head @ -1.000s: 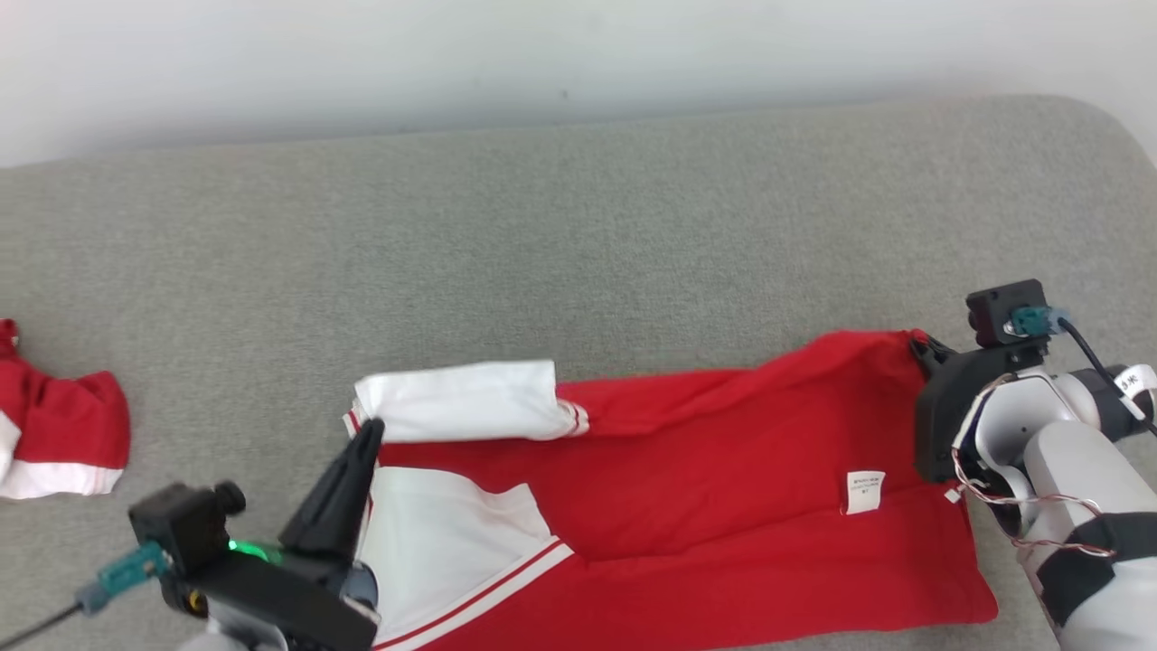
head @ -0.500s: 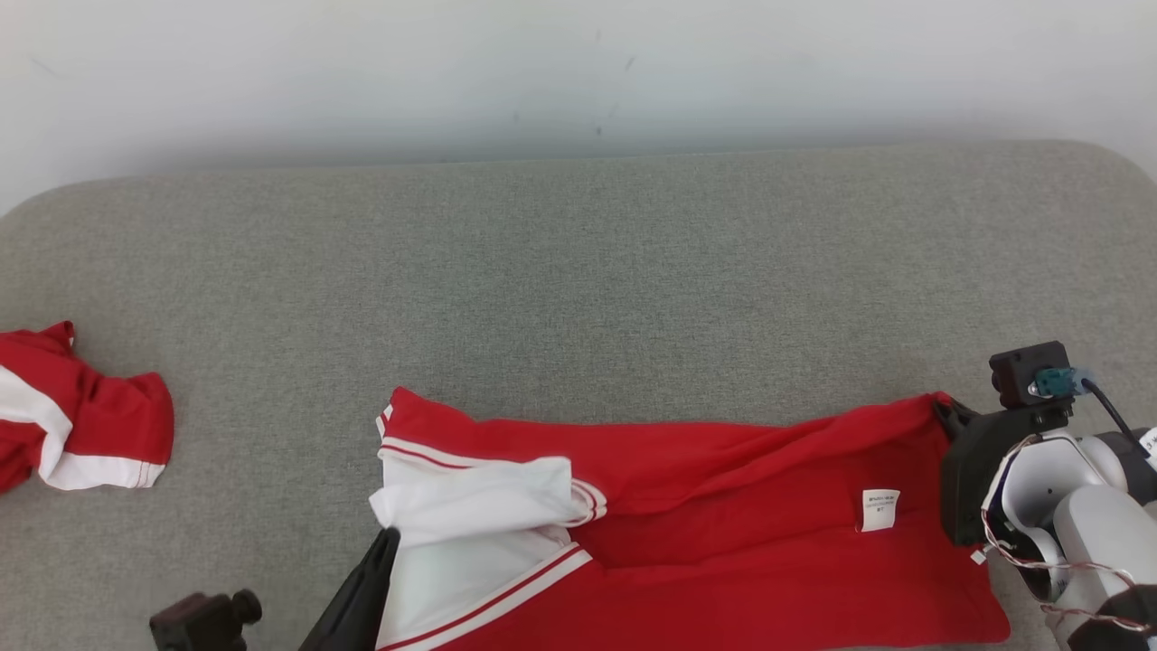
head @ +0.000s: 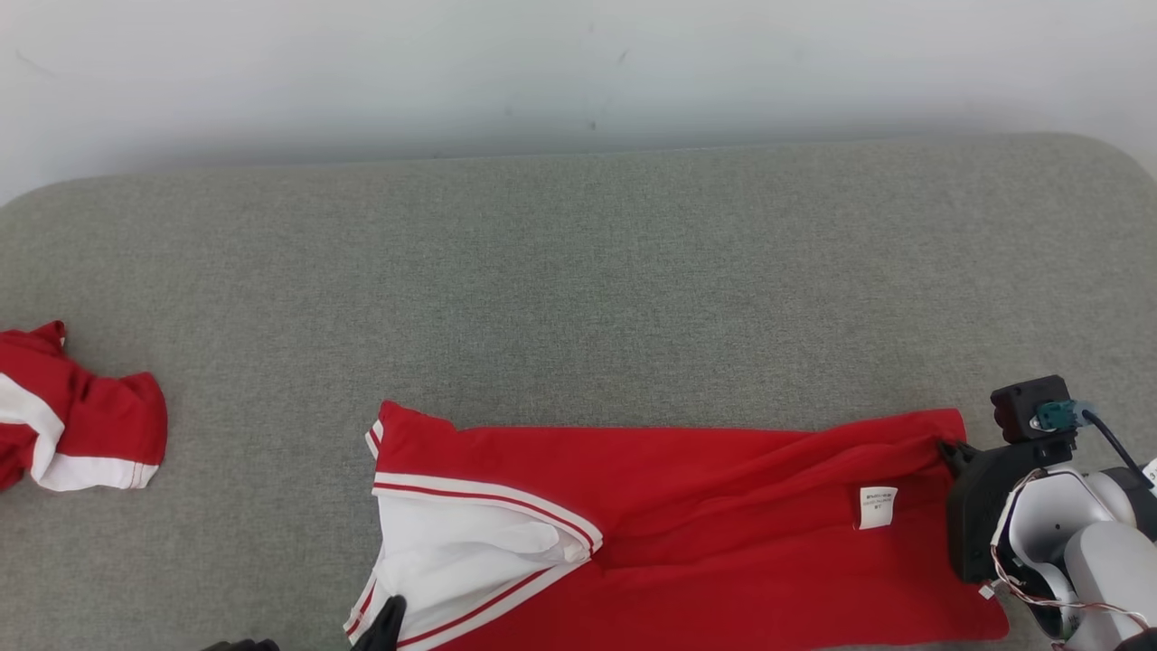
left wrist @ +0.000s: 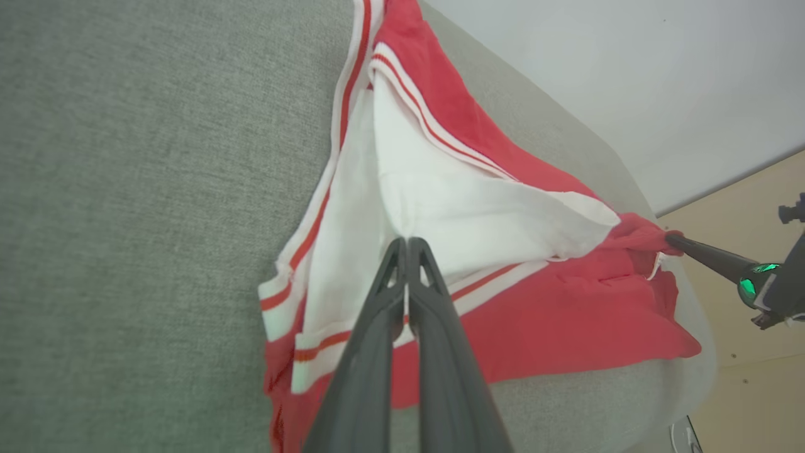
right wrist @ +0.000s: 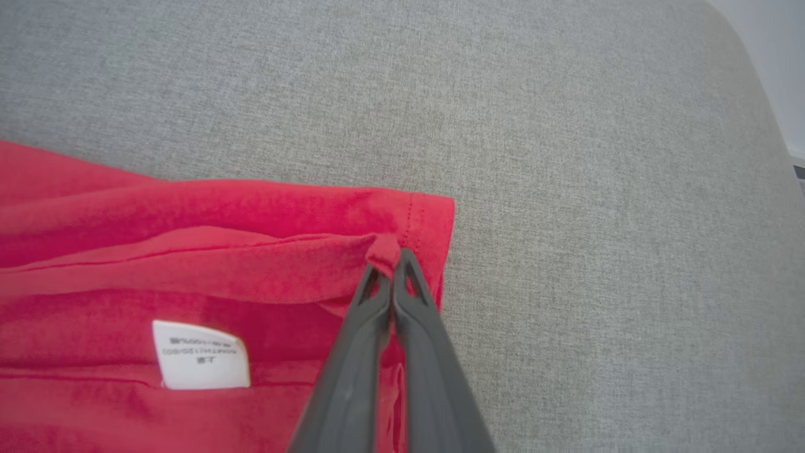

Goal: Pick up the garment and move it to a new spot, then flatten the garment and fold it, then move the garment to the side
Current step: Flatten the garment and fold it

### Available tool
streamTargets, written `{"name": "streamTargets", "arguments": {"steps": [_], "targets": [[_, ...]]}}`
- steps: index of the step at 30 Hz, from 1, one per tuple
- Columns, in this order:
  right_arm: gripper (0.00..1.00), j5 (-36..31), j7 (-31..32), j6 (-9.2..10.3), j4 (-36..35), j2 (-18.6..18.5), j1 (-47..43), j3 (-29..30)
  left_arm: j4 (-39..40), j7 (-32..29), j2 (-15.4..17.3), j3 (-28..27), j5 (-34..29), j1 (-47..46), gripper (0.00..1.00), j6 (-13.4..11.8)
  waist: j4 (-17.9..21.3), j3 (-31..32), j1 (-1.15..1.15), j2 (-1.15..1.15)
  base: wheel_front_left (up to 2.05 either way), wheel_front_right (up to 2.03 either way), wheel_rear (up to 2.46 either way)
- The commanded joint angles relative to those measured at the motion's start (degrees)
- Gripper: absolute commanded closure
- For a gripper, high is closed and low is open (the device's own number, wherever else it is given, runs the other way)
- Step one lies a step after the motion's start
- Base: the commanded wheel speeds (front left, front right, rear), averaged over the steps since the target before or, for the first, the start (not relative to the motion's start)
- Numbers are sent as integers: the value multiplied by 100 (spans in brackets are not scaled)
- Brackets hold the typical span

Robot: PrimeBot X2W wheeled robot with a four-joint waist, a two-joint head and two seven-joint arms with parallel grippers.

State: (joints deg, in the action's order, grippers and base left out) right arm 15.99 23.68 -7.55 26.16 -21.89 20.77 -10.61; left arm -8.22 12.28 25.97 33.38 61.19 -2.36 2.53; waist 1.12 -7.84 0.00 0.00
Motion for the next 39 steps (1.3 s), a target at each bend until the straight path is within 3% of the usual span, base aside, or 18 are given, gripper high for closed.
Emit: {"name": "streamTargets", "arguments": {"steps": [1,3,4,5,6,7,8,16,22,23,33,39], "targets": [[100,-56,9,14,-51,-41,-72,32,-30,18,-37,-2,89,69,100,36,-14,6,0,0,0,0,0],[100,-68,50,14,-71,-48,-129,68,-136,22,-31,13,64,67,96,30,-36,12,0,0,0,0,0],[100,-61,85,14,-82,-43,-154,89,-180,26,-37,25,41,60,66,25,-45,17,0,0,0,0,0],[100,-67,96,14,-106,-41,-176,109,-222,29,-42,34,12,49,23,16,-53,22,0,0,0,0,0],[80,-82,120,14,-126,-37,-200,129,-268,36,-51,42,-5,40,0,21,-60,27,0,0,0,0,0],[53,-96,139,14,-142,-31,-230,145,-306,43,-63,42,-17,28,0,26,-67,35,0,0,0,0,0],[0,-87,151,14,-158,-20,-262,168,-334,58,-70,45,-36,17,0,32,-75,45,0,0,0,0,0],[0,219,488,14,-790,34,-574,515,-371,284,-198,-535,-550,68,0,16,-136,151,0,0,0,0,0],[0,357,793,14,-1470,158,-829,1059,202,290,-814,-1994,-1955,308,0,118,-164,180,0,0,0,0,0],[0,399,882,14,-1568,287,-881,1271,374,291,-1055,-2377,-2488,376,0,174,-167,176,0,0,0,0,0],[0,260,1311,14,-1256,991,-741,1944,861,293,-1900,-3456,-4446,523,0,345,-187,80,0,0,0,0,0],[0,-92,1166,14,-856,1284,-592,2386,762,293,-2131,-3538,-4887,643,0,441,-259,44,0,0,0,0,0]]}}
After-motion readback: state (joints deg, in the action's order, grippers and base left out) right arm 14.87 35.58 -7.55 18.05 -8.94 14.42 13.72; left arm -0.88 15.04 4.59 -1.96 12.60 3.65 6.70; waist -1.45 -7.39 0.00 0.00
